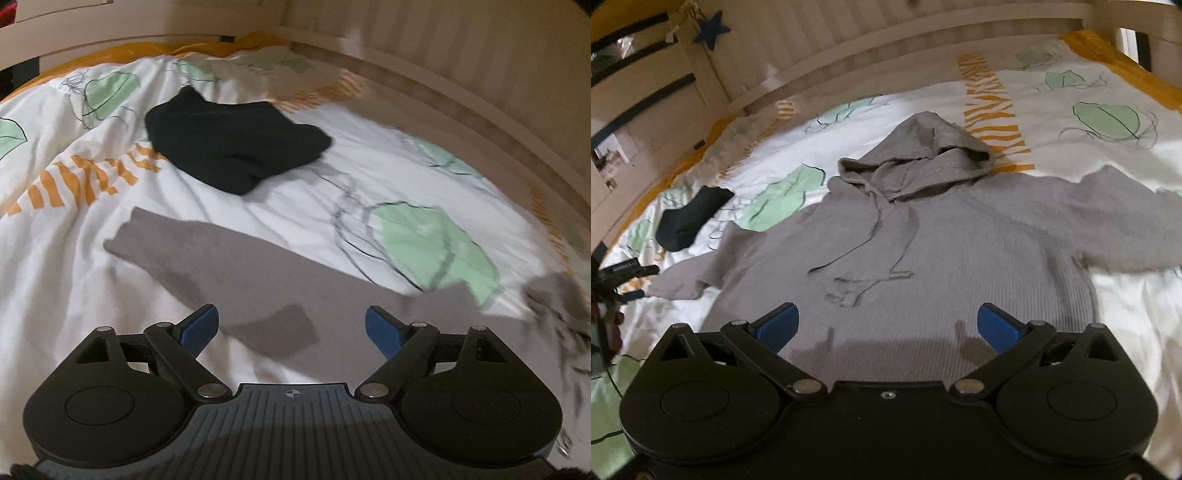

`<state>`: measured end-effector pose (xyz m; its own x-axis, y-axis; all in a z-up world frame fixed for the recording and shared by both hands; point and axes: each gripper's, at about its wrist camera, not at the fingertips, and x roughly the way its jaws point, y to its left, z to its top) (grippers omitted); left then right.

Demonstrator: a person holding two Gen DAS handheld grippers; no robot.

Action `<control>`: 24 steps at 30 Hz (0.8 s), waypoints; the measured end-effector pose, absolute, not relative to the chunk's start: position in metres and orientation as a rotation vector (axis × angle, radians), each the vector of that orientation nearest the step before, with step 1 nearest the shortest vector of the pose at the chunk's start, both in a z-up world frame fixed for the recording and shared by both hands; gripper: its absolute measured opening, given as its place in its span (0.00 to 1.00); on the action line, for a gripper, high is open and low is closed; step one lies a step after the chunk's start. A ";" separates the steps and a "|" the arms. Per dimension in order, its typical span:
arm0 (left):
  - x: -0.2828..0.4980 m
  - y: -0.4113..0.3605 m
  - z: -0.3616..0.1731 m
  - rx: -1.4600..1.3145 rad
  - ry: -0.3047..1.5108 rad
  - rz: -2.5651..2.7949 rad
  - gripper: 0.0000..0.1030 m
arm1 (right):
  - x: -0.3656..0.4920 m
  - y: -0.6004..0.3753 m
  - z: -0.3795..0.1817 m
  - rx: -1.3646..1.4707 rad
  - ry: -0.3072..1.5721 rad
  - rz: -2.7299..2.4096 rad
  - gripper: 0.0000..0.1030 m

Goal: Fold large clothes
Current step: 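Move the left tool to the sweater sleeve cuff and close on it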

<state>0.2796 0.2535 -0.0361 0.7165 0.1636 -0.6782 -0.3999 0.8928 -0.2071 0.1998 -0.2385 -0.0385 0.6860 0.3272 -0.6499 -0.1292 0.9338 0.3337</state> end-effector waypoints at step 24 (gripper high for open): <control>0.304 0.341 -0.087 -0.630 0.717 0.307 0.84 | 0.258 -0.236 -0.061 0.301 0.806 0.291 0.99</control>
